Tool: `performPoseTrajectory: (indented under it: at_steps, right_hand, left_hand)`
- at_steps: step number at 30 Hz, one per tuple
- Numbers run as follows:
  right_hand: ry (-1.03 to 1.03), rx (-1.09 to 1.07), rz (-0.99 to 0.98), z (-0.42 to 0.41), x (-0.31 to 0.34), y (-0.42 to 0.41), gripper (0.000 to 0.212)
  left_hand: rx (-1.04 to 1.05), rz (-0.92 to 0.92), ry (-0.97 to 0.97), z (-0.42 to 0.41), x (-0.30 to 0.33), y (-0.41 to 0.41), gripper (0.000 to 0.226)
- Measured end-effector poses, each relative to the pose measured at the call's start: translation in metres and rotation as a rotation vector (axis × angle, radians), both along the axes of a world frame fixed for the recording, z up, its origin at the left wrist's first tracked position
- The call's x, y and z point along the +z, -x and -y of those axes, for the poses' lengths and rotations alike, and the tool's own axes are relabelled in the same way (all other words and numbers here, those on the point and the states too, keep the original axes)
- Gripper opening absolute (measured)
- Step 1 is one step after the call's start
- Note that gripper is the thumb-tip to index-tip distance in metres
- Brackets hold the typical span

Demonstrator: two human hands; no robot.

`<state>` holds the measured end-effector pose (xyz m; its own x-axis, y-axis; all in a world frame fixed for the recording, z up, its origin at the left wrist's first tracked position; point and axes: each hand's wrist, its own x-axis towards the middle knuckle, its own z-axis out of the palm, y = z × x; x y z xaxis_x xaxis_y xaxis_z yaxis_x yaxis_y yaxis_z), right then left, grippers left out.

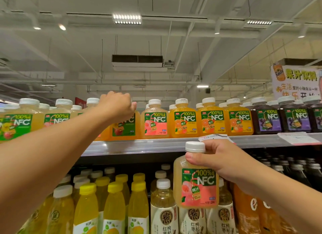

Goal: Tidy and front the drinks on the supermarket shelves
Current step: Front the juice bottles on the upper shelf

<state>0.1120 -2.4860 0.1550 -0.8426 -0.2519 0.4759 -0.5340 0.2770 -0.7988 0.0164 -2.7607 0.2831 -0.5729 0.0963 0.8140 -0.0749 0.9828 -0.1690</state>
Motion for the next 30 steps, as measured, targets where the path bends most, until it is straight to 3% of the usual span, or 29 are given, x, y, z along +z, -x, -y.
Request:
performPoseTrajectory:
  at_steps: [4, 7, 15, 20, 30]
  right_hand:
    - [-0.004, -0.008, -0.019, 0.005, -0.001, -0.007, 0.044]
    - [-0.021, -0.002, -0.025, 0.007, -0.005, -0.016, 0.037]
    - [-0.053, -0.020, -0.096, 0.037, -0.004, -0.048, 0.040]
    - [-0.039, -0.043, -0.210, 0.077, 0.027, -0.063, 0.028]
    - [0.018, -0.152, -0.326, 0.171, 0.106, 0.001, 0.025]
  left_hand:
    - [-0.159, -0.018, -0.175, 0.003, -0.002, -0.015, 0.037]
    - [-0.404, -0.052, -0.351, 0.008, -0.007, -0.033, 0.031]
    - [-0.676, -0.281, -0.385, 0.025, -0.018, -0.101, 0.032]
    - [-0.654, -0.310, -0.271, 0.063, -0.032, -0.135, 0.034]
    - [-0.581, -0.224, -0.305, 0.148, -0.078, -0.136, 0.033]
